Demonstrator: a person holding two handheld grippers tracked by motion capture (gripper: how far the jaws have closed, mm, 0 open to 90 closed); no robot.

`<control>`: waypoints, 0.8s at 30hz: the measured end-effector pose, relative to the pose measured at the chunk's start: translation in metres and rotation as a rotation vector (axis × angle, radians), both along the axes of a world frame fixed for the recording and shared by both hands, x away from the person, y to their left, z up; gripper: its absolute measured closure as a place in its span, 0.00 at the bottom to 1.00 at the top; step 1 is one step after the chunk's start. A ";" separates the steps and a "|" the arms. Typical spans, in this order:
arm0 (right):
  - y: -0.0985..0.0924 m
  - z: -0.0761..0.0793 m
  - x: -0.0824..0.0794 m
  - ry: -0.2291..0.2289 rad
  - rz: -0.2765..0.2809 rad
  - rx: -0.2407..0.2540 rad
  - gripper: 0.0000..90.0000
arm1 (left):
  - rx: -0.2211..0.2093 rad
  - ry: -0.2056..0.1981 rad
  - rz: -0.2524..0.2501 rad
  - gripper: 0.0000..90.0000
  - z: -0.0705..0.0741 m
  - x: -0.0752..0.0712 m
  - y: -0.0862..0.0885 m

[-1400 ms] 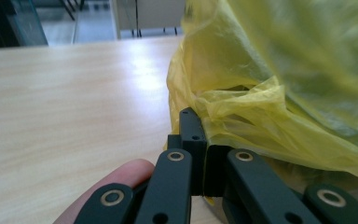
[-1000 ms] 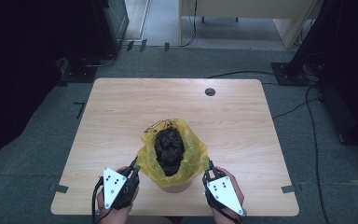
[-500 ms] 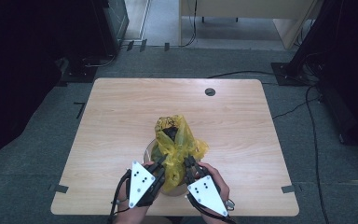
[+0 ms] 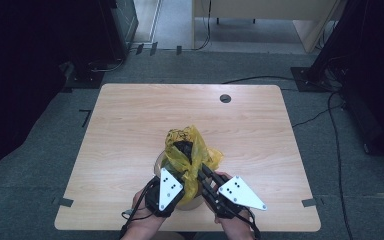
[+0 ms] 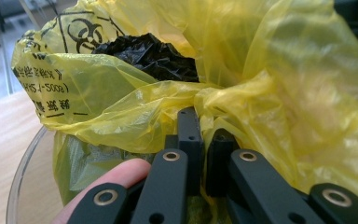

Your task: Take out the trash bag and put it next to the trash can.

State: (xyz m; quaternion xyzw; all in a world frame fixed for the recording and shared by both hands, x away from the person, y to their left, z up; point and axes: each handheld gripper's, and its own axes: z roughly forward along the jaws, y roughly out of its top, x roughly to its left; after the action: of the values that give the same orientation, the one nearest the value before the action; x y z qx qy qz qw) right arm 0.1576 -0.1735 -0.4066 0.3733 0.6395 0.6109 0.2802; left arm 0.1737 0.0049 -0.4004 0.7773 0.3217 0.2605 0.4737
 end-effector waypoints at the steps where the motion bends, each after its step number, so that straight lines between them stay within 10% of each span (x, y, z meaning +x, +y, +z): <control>1: 0.002 0.000 -0.001 -0.014 0.021 -0.006 0.86 | -0.025 0.015 -0.007 0.97 0.001 0.001 0.002; 8: 0.013 0.003 -0.003 -0.032 0.023 -0.061 0.89 | -0.176 0.104 -0.038 0.96 0.009 0.007 0.015; 18: 0.022 -0.007 0.006 0.088 -0.007 -0.198 0.91 | -0.300 0.051 -0.046 0.95 0.027 0.003 0.031; 24: 0.008 0.003 0.001 0.051 0.055 -0.025 0.79 | -0.296 0.058 -0.024 0.95 0.026 0.007 0.034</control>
State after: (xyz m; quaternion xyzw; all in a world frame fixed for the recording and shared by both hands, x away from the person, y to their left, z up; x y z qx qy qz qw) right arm 0.1587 -0.1655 -0.4038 0.3676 0.6638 0.6008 0.2516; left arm 0.1804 0.0392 -0.3740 0.7098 0.3608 0.1820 0.5769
